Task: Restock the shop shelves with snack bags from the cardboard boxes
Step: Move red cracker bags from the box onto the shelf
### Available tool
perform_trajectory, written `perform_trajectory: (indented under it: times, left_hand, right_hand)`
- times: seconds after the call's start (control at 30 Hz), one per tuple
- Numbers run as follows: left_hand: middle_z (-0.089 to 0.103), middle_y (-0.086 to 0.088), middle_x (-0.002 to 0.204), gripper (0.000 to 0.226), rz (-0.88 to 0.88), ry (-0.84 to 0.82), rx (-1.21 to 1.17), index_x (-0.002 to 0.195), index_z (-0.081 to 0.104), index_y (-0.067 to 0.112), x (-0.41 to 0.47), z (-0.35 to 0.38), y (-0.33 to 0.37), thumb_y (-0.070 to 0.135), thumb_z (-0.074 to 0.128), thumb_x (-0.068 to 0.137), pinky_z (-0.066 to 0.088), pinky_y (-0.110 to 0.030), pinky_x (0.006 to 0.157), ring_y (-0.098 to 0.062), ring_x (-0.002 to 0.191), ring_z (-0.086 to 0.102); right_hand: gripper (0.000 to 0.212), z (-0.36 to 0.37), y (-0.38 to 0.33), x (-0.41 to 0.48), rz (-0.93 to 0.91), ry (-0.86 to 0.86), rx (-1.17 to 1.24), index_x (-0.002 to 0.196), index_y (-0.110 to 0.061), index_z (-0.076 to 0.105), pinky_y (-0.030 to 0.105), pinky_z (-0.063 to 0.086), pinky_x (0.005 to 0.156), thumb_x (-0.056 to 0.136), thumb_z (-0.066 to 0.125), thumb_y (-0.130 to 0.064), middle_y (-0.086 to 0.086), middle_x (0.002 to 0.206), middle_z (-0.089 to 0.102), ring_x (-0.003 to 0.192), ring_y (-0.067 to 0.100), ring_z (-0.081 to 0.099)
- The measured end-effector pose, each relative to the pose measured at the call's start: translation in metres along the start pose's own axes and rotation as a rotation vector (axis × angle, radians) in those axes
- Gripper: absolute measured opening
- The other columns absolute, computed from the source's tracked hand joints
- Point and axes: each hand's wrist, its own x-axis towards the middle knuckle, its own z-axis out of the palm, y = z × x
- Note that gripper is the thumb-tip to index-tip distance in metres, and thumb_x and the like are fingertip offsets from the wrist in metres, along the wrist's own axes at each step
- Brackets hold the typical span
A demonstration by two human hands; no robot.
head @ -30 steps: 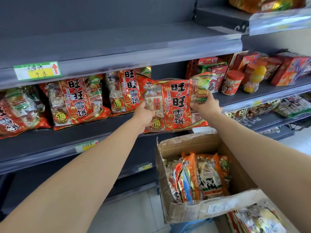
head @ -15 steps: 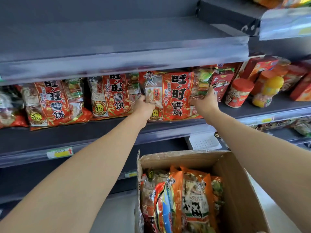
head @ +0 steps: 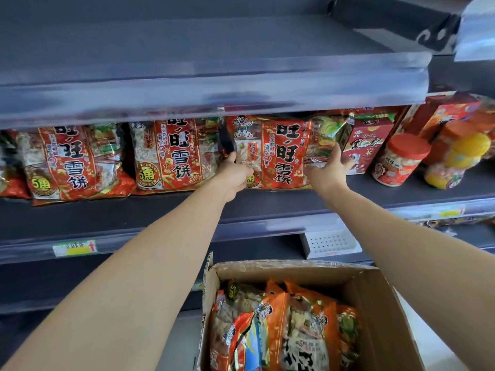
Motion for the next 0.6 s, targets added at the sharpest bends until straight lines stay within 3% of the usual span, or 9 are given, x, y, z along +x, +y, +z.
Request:
perform_trajectory:
  times: [0.2,0.4,0.6]
  left_hand:
    - [0.04,-0.006,0.148,0.071,0.02,0.062,-0.067,0.15,0.026,0.027,0.018,0.0,0.005,-0.007,0.05,0.092,0.044,-0.04,0.105,-0.028,0.127,0.047]
    - [0.041,-0.009,0.146,0.069,0.053,0.104,-0.137,0.148,0.03,0.026,0.033,-0.003,0.012,-0.01,0.048,0.092,0.047,-0.037,0.097,-0.032,0.123,0.049]
    - [0.041,-0.008,0.146,0.07,0.055,0.086,-0.079,0.146,0.033,0.03,0.043,0.001,0.008,-0.009,0.051,0.09,0.051,-0.03,0.086,-0.028,0.121,0.051]
  right_hand:
    - [0.08,0.013,-0.01,0.025,-0.054,-0.04,-0.006,0.152,-0.026,0.008,0.03,0.044,0.077,0.087,0.052,-0.012,0.007,0.148,0.014,0.103,0.028,0.049]
    - [0.081,0.021,-0.025,0.046,-0.122,-0.043,0.022,0.152,-0.023,0.01,0.027,0.043,0.09,0.085,0.053,-0.007,0.006,0.148,0.017,0.123,0.028,0.043]
    - [0.083,0.023,-0.014,0.058,-0.045,-0.066,0.02,0.152,-0.025,0.007,0.029,0.044,0.087,0.085,0.053,-0.009,0.005,0.148,0.016,0.116,0.028,0.047]
